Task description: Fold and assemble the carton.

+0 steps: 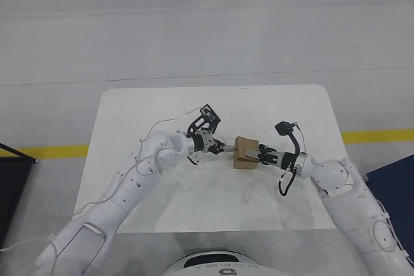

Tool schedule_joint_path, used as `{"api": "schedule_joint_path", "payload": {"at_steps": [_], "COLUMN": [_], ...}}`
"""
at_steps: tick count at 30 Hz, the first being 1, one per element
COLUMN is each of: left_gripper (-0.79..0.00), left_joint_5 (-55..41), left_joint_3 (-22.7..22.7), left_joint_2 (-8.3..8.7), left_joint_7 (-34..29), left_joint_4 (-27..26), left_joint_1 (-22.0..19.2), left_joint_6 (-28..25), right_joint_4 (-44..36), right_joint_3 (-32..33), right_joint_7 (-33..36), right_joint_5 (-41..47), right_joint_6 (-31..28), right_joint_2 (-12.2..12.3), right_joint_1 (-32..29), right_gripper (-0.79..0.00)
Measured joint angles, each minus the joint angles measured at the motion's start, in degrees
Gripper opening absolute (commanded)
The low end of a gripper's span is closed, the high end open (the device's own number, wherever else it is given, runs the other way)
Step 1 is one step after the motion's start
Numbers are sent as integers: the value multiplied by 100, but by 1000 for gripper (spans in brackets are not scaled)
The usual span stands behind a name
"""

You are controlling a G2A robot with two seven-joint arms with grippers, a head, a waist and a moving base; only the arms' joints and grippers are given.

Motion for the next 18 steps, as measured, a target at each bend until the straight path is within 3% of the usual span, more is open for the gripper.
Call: {"api": "schedule_joint_path", "payload": {"at_steps": [6, 18], "left_gripper": [0, 0], "left_joint_5": [8, 10], "left_joint_3": [63, 137], "left_joint_2": [-46, -121], "left_joint_7": [-3, 35], "left_joint_4": [111, 351], "left_joint_1": [-98, -254], "left_joint_6": [18, -5], "right_joint_4": [-63, -200], "right_joint_3": [-51, -184], "right_joint_7": [44, 117], "right_joint_5": [-18, -274], "right_joint_6": [8, 182], "right_joint_2": [6, 18], "right_joint_1": [36, 106], "right_gripper": [-172, -166]}}
